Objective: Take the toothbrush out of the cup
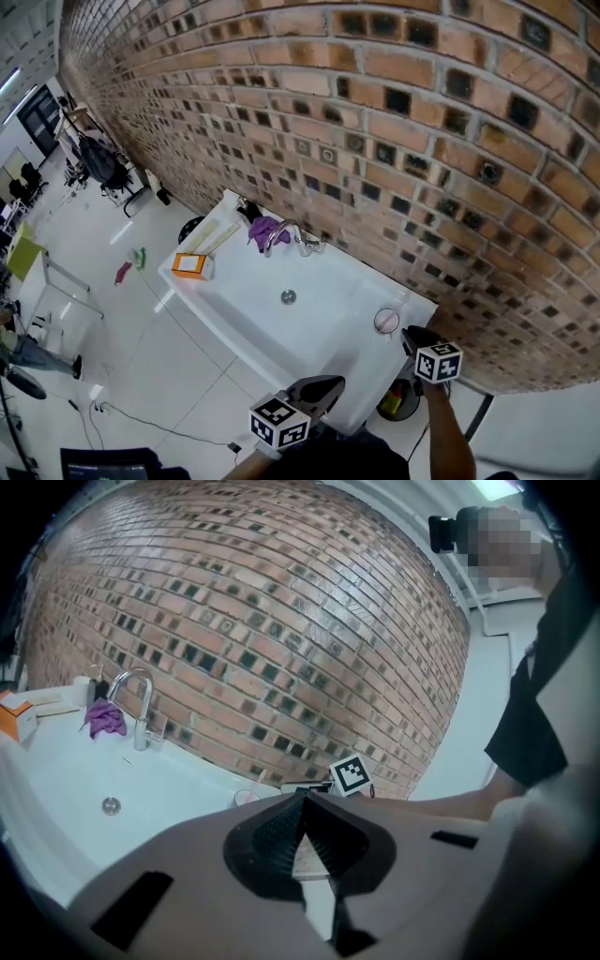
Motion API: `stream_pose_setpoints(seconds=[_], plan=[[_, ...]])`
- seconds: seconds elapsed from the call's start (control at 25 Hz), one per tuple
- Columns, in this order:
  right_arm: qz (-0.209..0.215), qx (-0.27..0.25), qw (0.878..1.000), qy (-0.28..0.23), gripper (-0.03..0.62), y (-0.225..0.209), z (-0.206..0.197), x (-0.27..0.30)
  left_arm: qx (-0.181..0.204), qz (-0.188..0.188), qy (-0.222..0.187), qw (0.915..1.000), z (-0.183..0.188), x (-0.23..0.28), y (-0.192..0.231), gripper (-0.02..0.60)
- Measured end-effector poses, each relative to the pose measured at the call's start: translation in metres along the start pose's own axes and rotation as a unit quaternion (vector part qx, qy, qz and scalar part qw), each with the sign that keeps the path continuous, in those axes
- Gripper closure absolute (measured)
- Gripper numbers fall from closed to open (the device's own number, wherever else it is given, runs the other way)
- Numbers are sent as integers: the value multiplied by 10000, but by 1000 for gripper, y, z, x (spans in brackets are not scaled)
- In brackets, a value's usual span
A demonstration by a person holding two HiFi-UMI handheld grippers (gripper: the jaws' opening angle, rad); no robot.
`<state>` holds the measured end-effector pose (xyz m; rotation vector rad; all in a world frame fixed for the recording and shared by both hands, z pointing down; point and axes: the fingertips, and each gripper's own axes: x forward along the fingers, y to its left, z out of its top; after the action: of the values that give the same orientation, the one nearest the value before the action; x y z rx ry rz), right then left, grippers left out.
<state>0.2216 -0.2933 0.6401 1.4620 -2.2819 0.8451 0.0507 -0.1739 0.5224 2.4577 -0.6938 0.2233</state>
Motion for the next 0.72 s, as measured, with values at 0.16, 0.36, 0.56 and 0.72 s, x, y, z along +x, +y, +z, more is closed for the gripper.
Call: stream_pose_setpoints(seconds=[0.16,0.36,0.56,0.72], plan=[[-149,43,9997,170,545,-16,-3,27,26,-7,88,10000,6,7,14,583],[-335,70,9986,402,528,-33,-6,56,111,-122,175,9997,17,16,20,583],[-418,221,9973,567,528,-46,-9,75,169,-175,341,9991,16,18,28,583],[-452,362,9964,626,528,-53,-10,83,88,-66,331,9994,17,17,40,583]])
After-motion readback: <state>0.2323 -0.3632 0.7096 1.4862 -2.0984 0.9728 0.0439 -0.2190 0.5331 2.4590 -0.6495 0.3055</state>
